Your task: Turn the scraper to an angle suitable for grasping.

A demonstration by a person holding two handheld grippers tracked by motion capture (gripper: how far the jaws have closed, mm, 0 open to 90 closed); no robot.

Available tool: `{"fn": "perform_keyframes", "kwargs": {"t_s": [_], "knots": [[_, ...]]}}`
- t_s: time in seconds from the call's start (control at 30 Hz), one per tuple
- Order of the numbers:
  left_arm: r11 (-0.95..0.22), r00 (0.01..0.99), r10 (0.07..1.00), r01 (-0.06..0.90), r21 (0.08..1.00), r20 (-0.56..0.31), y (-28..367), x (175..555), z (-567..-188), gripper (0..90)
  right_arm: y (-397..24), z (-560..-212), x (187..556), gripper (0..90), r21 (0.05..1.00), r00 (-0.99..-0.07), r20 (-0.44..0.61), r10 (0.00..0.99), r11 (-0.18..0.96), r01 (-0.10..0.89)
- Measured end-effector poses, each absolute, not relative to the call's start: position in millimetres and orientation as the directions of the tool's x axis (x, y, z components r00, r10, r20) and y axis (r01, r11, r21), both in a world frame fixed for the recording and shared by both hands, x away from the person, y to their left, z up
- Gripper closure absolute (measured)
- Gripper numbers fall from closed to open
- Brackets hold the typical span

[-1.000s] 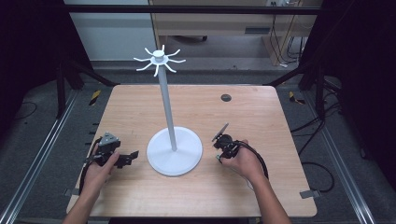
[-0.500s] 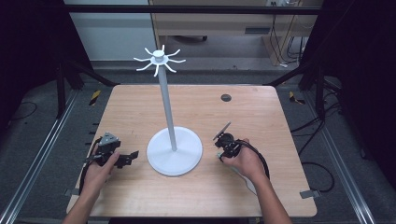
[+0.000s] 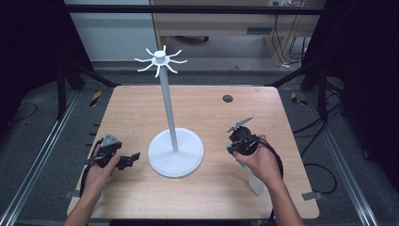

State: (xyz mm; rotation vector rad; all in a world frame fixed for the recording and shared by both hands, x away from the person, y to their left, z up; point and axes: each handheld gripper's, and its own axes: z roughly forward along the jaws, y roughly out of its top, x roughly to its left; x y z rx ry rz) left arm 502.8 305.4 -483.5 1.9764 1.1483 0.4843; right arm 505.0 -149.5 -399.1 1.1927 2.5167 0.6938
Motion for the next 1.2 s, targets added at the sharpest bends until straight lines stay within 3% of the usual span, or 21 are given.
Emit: {"fn": "perform_keyframes", "kwargs": {"t_s": [0.43,1.2], "knots": [[-0.279,0.512,0.857,0.556,0.783,-0.058,307,502,-483,4.7,-162,-359,489,74.5,0.702,-0.614,-0.047,0.788,0.463,0.541],[-0.273,0.510,0.858,0.556,0.785,-0.063,307,502,-483,4.6,-157,-308,484,74.5,0.802,-0.617,-0.057,0.785,0.404,0.440]]}}
